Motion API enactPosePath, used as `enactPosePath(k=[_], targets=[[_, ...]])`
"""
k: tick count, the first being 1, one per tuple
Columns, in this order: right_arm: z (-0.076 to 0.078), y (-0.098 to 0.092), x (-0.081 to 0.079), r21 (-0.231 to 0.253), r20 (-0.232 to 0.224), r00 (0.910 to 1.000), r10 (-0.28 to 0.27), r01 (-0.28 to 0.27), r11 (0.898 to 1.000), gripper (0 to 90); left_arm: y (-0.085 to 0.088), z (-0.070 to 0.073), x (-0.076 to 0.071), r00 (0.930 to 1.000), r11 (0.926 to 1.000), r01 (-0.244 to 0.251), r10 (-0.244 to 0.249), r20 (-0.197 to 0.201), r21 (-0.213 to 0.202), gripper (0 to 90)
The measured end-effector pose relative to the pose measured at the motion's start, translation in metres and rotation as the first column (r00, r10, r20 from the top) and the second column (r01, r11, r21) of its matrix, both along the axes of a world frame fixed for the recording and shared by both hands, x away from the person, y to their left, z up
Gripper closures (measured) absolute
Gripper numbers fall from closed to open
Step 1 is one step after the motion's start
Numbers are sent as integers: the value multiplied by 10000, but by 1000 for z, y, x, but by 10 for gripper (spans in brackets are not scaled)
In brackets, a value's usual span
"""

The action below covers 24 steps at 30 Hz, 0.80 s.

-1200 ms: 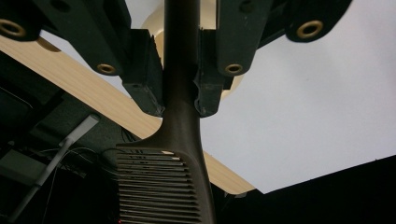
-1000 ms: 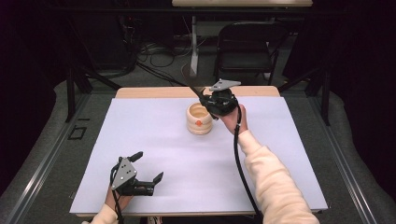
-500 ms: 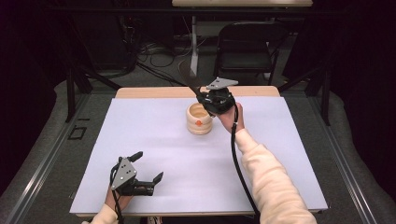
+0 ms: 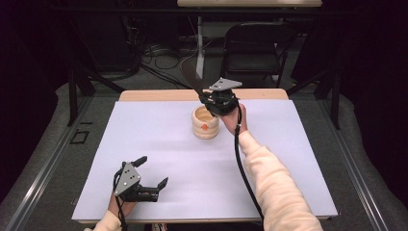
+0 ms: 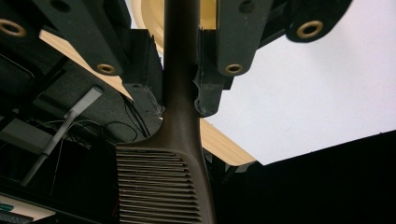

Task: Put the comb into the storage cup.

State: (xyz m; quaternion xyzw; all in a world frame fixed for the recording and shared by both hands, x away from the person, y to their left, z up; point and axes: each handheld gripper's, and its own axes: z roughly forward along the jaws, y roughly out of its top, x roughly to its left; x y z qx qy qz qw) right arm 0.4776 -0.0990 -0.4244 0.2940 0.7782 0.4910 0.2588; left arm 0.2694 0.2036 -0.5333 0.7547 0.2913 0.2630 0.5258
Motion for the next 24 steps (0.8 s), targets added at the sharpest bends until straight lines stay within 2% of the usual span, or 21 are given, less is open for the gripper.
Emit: enactPosePath(k=[16,24], targets=[[-8,5,10,409,448,9987,-258,240,9989,722,0,0,0,10000,10000,-21,21,-20,-8,0],[-16,9,16,494,361,9989,-290,272,9984,722,0,0,0,10000,10000,-30,30,-27,-10,0]])
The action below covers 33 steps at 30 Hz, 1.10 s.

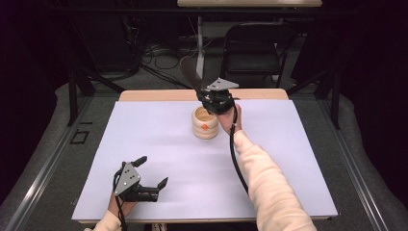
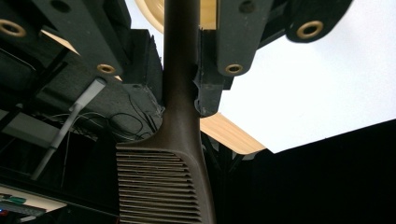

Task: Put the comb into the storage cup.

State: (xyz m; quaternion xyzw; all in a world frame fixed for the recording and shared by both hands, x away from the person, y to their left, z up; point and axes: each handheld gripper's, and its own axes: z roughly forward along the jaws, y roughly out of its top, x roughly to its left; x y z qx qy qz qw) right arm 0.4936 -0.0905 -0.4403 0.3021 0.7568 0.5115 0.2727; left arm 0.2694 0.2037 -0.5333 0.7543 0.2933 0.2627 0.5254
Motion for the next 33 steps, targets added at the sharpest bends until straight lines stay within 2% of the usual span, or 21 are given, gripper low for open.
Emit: enactPosePath(k=[18,33], targets=[[-25,10,5,208,-287,9996,-53,59,9998,722,0,0,0,10000,10000,19,-19,41,14,1],[-44,7,6,78,-728,9973,76,-70,9999,721,0,0,0,10000,10000,8,-8,31,15,1]])
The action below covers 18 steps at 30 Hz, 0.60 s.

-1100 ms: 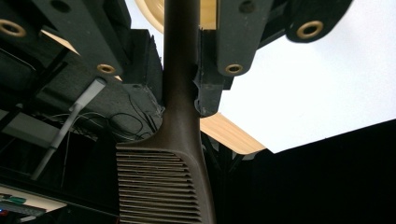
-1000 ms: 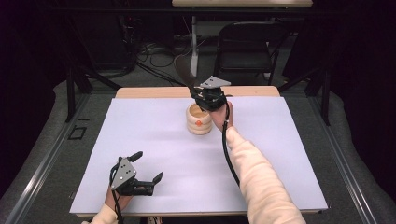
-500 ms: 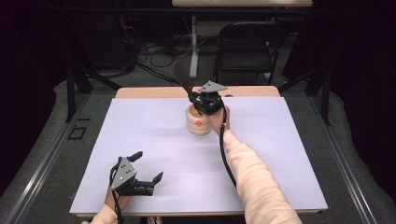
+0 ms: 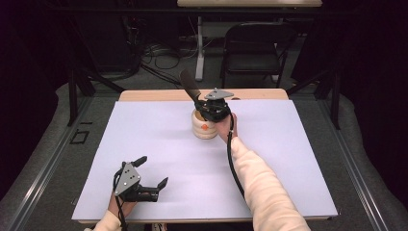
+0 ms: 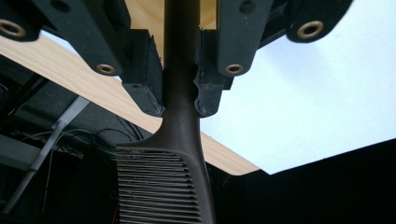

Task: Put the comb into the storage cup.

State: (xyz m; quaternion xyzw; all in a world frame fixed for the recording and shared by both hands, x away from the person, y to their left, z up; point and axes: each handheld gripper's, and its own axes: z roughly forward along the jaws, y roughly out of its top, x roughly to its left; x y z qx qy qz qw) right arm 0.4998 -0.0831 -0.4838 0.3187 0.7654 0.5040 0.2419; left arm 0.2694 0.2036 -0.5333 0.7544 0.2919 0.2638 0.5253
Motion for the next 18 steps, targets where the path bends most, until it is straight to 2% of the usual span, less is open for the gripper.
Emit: enactPosePath(k=[18], targets=[[-7,-1,2,-127,-273,9996,80,-83,9999,720,0,0,0,10000,10000,-24,24,-15,3,1]])
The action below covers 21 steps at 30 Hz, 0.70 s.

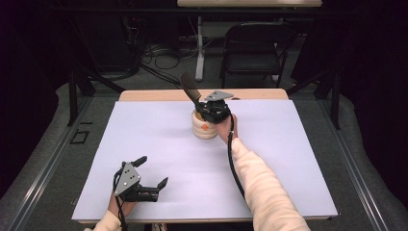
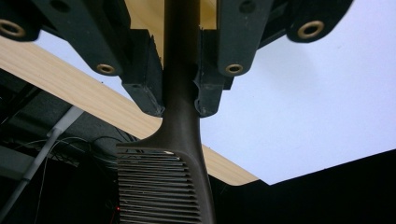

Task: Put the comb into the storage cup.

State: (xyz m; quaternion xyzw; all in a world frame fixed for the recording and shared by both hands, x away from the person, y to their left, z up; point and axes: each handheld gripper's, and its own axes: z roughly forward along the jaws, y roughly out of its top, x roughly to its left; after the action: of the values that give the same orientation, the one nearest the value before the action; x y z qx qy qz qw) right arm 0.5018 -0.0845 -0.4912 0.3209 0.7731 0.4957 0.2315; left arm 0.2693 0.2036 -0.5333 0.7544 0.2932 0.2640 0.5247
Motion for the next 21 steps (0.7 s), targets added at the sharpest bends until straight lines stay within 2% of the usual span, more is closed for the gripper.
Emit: enactPosePath(k=[21], targets=[[-9,0,1,-171,-387,9992,-51,44,9998,718,0,0,0,10000,10000,9,-9,34,14,1]])
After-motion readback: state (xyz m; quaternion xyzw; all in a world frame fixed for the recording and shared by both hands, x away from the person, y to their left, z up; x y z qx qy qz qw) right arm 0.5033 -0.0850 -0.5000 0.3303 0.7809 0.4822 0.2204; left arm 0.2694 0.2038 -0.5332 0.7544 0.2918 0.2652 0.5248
